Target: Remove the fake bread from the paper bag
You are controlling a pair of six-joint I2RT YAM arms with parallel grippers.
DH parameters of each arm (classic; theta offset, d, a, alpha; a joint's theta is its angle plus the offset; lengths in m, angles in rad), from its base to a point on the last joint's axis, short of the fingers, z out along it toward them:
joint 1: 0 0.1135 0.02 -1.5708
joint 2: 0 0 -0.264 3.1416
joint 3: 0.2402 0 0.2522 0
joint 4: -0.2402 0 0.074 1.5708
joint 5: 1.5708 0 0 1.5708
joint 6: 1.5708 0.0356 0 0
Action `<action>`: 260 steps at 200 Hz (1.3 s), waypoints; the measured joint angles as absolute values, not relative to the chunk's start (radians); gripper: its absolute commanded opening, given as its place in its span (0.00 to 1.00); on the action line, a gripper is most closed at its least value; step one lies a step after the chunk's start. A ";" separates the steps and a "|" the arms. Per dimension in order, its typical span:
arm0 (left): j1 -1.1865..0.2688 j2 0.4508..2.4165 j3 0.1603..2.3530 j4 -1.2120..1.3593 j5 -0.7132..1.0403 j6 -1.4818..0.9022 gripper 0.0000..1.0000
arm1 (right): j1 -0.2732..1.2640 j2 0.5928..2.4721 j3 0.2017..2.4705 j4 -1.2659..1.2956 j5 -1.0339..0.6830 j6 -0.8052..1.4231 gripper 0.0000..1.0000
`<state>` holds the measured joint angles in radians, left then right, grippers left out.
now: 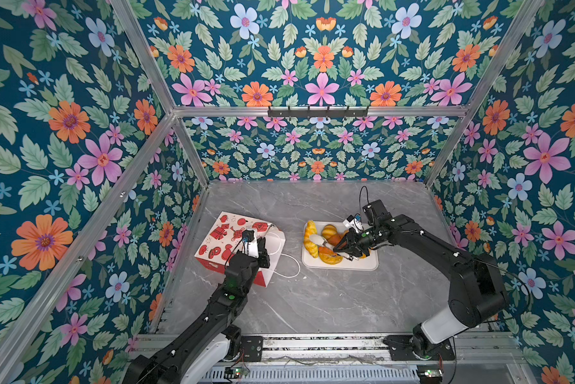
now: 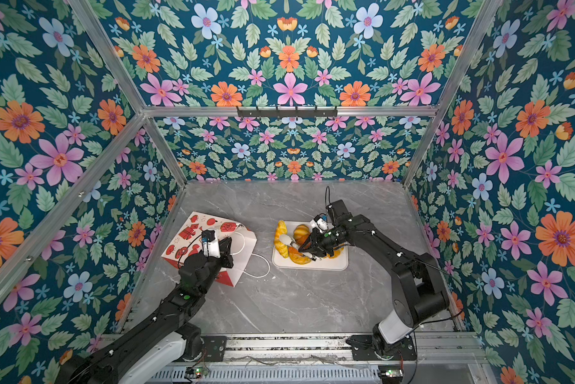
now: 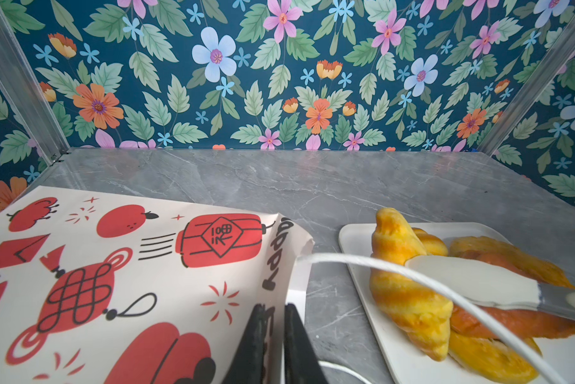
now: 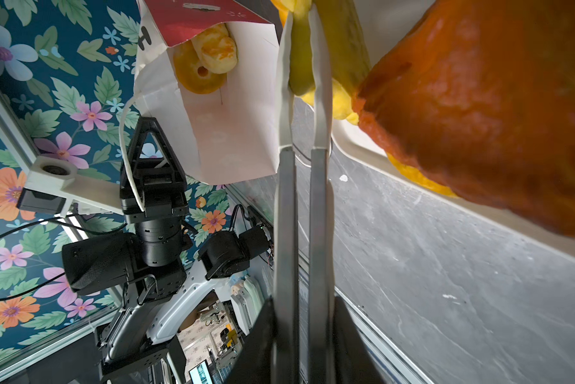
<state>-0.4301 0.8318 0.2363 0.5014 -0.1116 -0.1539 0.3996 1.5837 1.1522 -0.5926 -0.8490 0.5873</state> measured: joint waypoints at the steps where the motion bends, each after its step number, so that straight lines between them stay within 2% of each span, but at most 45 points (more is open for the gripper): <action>1: -0.430 0.832 0.236 0.502 -0.112 -0.154 0.14 | 0.400 1.584 1.153 -0.593 -0.848 0.587 0.25; 35: -0.430 0.834 0.234 0.508 -0.108 -0.157 0.14 | 0.399 1.592 1.171 -0.604 -0.838 0.572 0.20; 89: -0.430 0.835 0.232 0.524 -0.105 -0.161 0.14 | 0.399 1.617 1.203 -0.542 -0.902 0.596 0.20; 165: -0.430 0.831 0.228 0.524 -0.101 -0.173 0.15 | 0.385 1.765 1.286 -0.564 -0.933 0.569 0.20; 260: -0.430 0.835 0.221 0.530 -0.098 -0.176 0.14 | 0.384 1.766 1.342 -0.694 -0.791 0.466 0.35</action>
